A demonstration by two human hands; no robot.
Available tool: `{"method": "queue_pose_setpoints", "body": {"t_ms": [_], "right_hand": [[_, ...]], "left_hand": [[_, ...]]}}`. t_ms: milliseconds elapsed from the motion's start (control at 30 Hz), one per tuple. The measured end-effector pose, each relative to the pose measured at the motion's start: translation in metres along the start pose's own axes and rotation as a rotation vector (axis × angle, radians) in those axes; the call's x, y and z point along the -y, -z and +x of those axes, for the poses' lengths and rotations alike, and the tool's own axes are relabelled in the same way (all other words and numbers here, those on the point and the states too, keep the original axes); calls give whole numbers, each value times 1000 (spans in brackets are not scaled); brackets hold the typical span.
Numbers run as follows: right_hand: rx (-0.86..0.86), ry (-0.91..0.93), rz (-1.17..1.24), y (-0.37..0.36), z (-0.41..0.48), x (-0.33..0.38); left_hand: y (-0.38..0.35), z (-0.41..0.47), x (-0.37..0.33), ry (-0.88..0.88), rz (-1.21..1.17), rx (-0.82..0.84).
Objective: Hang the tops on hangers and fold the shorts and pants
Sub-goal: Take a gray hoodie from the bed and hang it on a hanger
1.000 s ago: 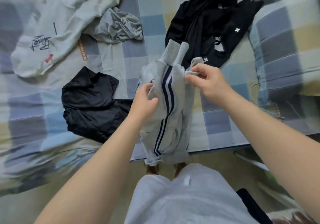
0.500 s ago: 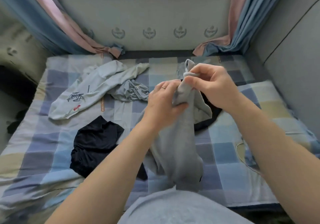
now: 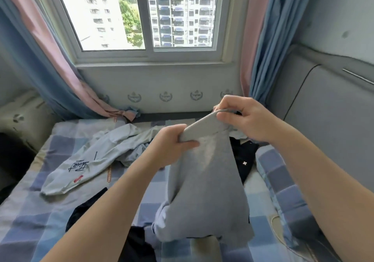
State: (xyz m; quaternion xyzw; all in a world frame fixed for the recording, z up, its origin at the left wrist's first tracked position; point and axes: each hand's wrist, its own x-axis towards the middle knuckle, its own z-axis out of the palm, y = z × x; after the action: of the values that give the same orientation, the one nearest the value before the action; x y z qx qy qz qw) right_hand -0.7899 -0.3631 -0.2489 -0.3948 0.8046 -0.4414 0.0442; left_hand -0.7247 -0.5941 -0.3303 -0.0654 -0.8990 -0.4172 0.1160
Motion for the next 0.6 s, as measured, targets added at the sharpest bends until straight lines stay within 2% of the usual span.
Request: {"method": "queue_pose_setpoints", "body": {"t_ms": [200, 267, 367, 433, 533, 600], "right_hand": [[-43, -54, 133, 5, -4, -8], [47, -80, 197, 7, -5, -5], [205, -139, 135, 1, -4, -7], [253, -224, 78, -8, -4, -11], [281, -282, 179, -20, -4, -20], [291, -294, 174, -18, -4, -19]], "left_hand": [[5, 15, -26, -52, -78, -252], [13, 24, -43, -107, -77, -278], [29, 38, -72, -199, -118, -277], [41, 47, -90, -236, -129, -265], [61, 56, -110, -285, -137, -286], [76, 61, -117, -310, -50, -343]]}}
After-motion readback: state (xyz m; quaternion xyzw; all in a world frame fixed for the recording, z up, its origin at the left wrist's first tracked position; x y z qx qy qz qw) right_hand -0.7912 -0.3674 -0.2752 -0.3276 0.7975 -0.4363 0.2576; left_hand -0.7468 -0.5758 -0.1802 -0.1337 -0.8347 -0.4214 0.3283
